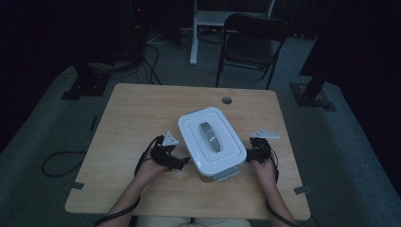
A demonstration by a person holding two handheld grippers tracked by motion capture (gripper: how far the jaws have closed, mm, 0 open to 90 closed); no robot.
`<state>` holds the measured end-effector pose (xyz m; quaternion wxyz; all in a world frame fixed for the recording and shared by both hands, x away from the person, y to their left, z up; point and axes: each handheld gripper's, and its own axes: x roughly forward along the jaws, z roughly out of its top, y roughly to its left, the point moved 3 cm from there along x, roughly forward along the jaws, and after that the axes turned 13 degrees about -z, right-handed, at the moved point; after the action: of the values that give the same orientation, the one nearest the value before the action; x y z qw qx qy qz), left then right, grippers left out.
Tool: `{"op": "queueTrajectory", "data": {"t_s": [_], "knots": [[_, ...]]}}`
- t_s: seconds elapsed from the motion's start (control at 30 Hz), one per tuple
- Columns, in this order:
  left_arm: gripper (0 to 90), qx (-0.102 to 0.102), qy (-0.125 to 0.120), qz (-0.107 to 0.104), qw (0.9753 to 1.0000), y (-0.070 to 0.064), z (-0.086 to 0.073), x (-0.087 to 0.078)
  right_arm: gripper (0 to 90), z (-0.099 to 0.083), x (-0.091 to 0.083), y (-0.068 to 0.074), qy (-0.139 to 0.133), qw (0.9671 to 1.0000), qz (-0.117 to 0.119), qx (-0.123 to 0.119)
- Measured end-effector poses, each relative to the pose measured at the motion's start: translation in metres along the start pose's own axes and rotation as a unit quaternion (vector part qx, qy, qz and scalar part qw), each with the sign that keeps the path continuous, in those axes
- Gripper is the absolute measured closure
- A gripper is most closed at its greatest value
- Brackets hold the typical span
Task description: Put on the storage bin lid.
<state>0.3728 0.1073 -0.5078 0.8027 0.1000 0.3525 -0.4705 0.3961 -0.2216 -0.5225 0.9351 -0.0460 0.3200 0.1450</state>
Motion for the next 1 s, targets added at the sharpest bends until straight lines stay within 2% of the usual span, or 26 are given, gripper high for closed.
{"op": "queueTrajectory", "data": {"t_s": [0.13,0.27,0.33,0.53,0.6,0.83,1.0], "knots": [[7.9,-0.001,0.002,0.002,1.0000,0.002,-0.004,-0.003,13.8,-0.006,-0.002,0.008,0.005,0.9997,0.023,0.007],[7.9,-0.006,0.002,0.004,1.0000,0.006,-0.008,-0.009,13.8,-0.010,-0.004,0.016,0.009,0.9993,0.035,0.007],[7.9,-0.008,0.000,0.009,0.9999,0.008,-0.009,-0.013,14.1,-0.011,-0.006,0.020,0.008,0.9993,0.036,0.003],[7.9,-0.011,0.000,0.014,0.9998,0.015,-0.014,-0.022,15.0,-0.017,-0.015,0.033,-0.002,0.9998,0.018,-0.004],[7.9,-0.013,0.000,0.017,0.9998,0.016,-0.015,-0.025,15.0,-0.019,-0.016,0.036,-0.001,0.9998,0.022,-0.002],[7.9,-0.013,-0.002,0.021,0.9997,0.018,-0.019,-0.031,15.0,-0.023,-0.022,0.052,0.001,0.9990,0.040,-0.020],[7.9,-0.018,-0.003,0.020,0.9996,0.019,-0.021,-0.032,13.0,-0.025,-0.021,0.054,-0.001,0.9988,0.035,-0.033]]}}
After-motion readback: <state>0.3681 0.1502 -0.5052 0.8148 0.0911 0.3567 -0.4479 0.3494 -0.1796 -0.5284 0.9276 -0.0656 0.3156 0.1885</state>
